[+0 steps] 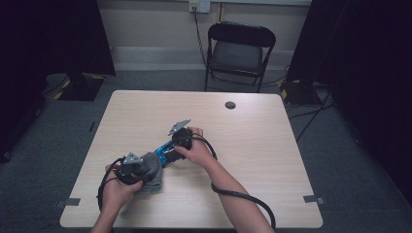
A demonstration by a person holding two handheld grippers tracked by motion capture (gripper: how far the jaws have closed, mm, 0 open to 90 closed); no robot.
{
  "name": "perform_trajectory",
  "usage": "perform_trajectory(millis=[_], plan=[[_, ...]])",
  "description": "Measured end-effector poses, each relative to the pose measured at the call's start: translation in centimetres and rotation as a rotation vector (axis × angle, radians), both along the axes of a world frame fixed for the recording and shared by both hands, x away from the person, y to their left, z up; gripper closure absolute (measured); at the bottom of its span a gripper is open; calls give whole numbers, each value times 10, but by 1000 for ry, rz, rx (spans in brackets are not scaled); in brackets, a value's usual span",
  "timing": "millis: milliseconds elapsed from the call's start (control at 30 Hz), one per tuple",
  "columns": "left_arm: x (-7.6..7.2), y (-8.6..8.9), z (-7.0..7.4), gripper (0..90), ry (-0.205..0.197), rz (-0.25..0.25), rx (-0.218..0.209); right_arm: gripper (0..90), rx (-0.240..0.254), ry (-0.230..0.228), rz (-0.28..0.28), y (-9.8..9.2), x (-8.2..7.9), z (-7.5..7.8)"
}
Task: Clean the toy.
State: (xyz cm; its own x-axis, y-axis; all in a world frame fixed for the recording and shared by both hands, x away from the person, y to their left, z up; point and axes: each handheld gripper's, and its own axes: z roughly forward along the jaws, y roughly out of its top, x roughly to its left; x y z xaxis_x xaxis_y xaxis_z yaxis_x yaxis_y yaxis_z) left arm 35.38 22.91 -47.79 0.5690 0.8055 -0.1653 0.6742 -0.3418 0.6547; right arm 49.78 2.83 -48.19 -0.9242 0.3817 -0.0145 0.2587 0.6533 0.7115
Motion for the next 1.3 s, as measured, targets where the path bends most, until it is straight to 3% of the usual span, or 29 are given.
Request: perform_trajectory(millis=[900, 1100, 1300], plan=[[-8, -42, 0, 759, 8, -164, -43, 43, -1, 2, -1, 0, 1, 0], [-8, -40, 3, 758, 1, -175, -48, 43, 2, -1, 2, -1, 1, 0], [-8, -28, 9, 758, -13, -151, -48, 43, 5, -1, -1, -1, 1, 0]])
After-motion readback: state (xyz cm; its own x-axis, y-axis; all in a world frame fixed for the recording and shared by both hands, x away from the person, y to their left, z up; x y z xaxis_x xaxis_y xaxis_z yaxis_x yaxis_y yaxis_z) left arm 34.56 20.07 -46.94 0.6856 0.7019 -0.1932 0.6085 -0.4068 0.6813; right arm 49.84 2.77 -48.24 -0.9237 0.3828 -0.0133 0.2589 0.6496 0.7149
